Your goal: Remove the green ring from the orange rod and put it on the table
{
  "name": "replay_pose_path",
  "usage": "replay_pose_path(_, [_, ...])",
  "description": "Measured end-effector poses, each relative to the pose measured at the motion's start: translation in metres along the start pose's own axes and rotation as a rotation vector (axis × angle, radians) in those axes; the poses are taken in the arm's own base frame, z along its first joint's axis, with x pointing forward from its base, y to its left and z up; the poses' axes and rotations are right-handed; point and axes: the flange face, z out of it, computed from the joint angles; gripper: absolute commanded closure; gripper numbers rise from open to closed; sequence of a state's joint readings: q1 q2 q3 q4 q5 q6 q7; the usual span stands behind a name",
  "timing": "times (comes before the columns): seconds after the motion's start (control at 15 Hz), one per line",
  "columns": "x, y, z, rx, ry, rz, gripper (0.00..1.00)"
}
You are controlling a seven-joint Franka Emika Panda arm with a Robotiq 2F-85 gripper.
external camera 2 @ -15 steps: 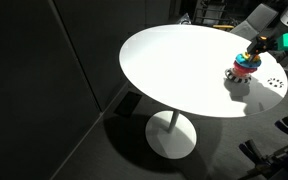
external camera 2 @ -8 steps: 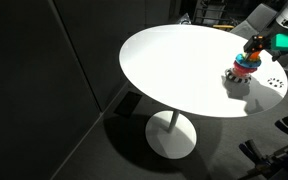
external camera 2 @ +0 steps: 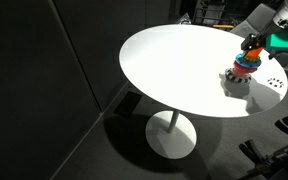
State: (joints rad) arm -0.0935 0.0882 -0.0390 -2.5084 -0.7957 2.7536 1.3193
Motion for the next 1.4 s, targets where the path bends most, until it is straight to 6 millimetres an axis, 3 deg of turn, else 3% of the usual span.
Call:
replay_pose_path(0.53, [-0.003,0.002,0.01,-0.007,0.021,0.014,0.0])
replay_pose_path(0.6, [-0.004,0.002,0.011,-0.009,0.022,0.016,0.25])
replay_pose_path(0.73, [-0.004,0.002,0.013,-0.007,0.026,0.018,0.34])
replay_pose_path(0.87, [-0.002,0.0,0.011,0.004,0.033,0.024,0.53])
replay_pose_path(1.4, [0.002,-0.001,0.006,0.019,0.041,0.038,0.56])
